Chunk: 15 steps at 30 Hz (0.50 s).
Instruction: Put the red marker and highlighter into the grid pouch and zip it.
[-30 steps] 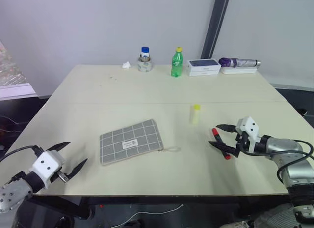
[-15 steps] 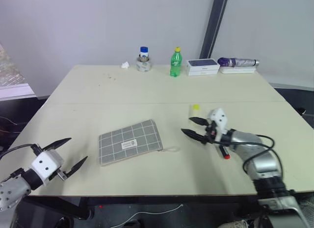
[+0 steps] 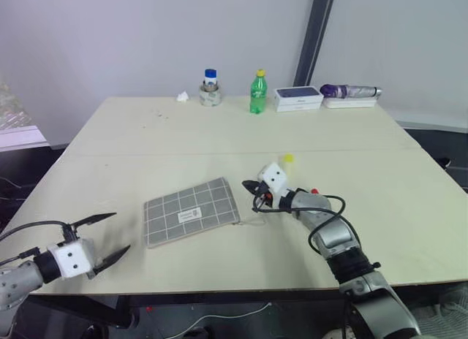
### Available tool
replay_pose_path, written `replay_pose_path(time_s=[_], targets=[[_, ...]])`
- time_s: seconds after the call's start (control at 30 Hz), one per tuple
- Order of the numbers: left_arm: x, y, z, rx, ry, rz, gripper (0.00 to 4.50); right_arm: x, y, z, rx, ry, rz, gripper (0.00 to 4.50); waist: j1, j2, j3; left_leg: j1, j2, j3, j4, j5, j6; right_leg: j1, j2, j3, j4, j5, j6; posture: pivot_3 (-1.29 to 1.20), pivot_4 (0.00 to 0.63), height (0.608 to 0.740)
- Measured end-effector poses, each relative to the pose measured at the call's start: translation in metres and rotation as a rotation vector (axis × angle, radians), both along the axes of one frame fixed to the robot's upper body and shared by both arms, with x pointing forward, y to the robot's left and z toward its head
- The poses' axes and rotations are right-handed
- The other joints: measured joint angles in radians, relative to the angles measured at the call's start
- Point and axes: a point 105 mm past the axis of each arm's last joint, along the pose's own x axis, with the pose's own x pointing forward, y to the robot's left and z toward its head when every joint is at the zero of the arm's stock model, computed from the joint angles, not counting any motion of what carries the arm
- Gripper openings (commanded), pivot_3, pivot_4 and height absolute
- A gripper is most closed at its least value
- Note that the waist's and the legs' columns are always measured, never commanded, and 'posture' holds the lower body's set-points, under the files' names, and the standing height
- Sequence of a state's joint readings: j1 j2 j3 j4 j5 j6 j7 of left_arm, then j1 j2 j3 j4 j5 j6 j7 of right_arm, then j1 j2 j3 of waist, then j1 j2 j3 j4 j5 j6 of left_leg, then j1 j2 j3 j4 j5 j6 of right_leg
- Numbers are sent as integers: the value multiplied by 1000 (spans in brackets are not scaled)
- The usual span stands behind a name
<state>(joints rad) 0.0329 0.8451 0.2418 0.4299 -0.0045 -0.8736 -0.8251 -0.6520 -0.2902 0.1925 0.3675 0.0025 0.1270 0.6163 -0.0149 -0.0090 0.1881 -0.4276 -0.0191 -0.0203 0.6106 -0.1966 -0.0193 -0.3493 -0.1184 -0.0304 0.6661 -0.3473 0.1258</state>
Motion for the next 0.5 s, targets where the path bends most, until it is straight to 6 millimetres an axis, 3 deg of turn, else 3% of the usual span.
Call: replay_pose_path(time_s=[0.13,0.5], targets=[[13,-18,0,42,-59,-79,4500,-2,7,-13,-47,8,17,32,6,0,0,0,-1,0,1,0,0,1,0,0,1,0,0,0,150,740],[30,-49,-2,28,-106,-198,4500,-7,26,-14,-36,10,61,32,6,1,-1,0,-1,0,2,1,0,1,0,0,2,0,0,0,150,740]])
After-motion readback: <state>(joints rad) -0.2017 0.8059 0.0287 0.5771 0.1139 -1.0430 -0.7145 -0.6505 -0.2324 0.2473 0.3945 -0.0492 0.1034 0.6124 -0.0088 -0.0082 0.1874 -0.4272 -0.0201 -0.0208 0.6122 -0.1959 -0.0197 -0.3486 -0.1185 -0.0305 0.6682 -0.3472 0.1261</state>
